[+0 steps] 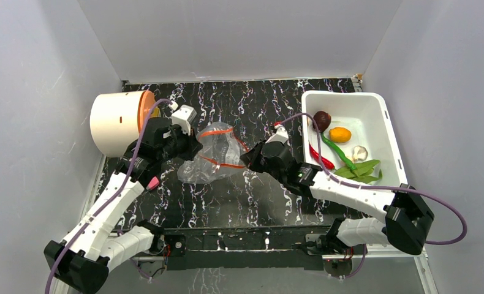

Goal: Place the food in the zip-top bag and seal the zipper
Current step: Open the zipper of the food storage bag, then pick up the fake fruit from the bin.

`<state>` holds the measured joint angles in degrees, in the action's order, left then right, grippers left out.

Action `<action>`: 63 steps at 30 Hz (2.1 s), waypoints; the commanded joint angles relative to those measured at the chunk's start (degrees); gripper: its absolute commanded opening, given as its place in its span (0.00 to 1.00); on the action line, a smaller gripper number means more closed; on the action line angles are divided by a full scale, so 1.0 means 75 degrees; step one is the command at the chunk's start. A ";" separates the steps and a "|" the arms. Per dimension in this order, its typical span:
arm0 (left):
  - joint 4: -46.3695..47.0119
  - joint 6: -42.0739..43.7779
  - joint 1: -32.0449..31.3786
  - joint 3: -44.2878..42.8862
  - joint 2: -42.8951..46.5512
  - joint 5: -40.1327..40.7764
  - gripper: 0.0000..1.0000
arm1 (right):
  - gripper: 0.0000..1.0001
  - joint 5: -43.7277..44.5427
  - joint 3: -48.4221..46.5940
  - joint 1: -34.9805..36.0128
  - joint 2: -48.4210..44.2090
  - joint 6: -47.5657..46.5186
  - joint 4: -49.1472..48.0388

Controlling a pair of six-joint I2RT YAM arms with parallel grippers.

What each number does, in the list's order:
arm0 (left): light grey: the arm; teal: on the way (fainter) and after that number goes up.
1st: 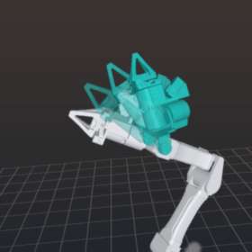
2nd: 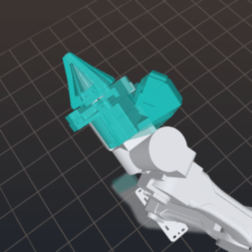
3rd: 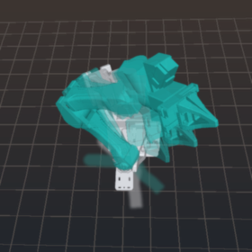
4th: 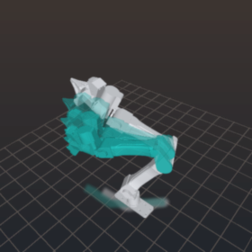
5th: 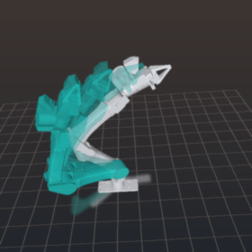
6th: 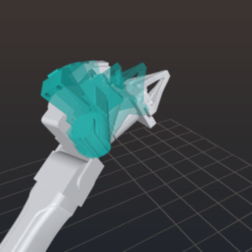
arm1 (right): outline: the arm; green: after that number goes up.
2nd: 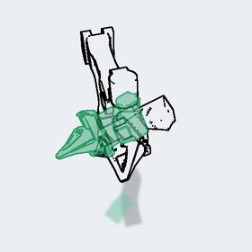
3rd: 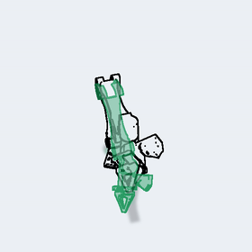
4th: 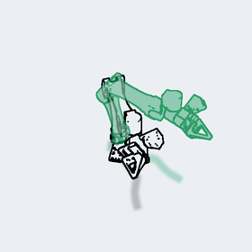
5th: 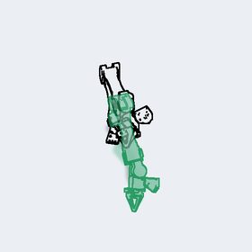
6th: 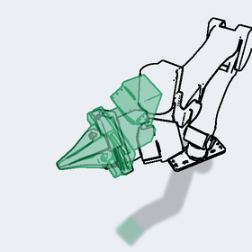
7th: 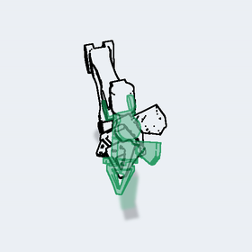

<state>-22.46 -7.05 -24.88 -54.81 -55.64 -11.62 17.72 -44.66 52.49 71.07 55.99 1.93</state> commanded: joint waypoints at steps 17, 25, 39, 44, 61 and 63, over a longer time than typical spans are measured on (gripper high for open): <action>-0.1158 0.0462 0.0004 -0.0302 -0.0298 0.0601 0.00 | 0.83 -0.1886 -0.2160 -0.0014 -0.0080 -0.1686 0.0720; -0.1508 0.0457 0.0001 -0.0582 -0.0295 0.0217 0.00 | 0.96 -0.0193 -0.3711 -0.0501 -0.0263 -0.2980 0.2820; -0.2126 0.0453 0.0001 -0.0944 0.0080 -0.0126 0.00 | 0.93 0.2476 -0.4707 -0.2873 0.0286 -0.5070 0.3803; -0.1673 0.0396 0.0001 -0.0273 0.0245 0.0165 0.00 | 0.86 0.1888 -0.4871 -0.4482 0.0956 -0.5119 0.3973; 0.1116 0.0551 0.0001 0.1513 0.0750 0.0624 0.00 | 0.83 -0.1300 -0.3345 -0.7256 0.1874 -0.4929 0.1955; 0.1132 0.0516 0.0001 0.1538 0.0765 0.0667 0.00 | 0.86 -0.1505 -0.3101 -0.7256 0.1965 -0.4939 0.1607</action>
<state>-16.45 -3.60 -24.86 -43.24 -50.94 -5.63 11.11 -69.80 -2.26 85.36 19.22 22.98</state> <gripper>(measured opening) 0.009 0.840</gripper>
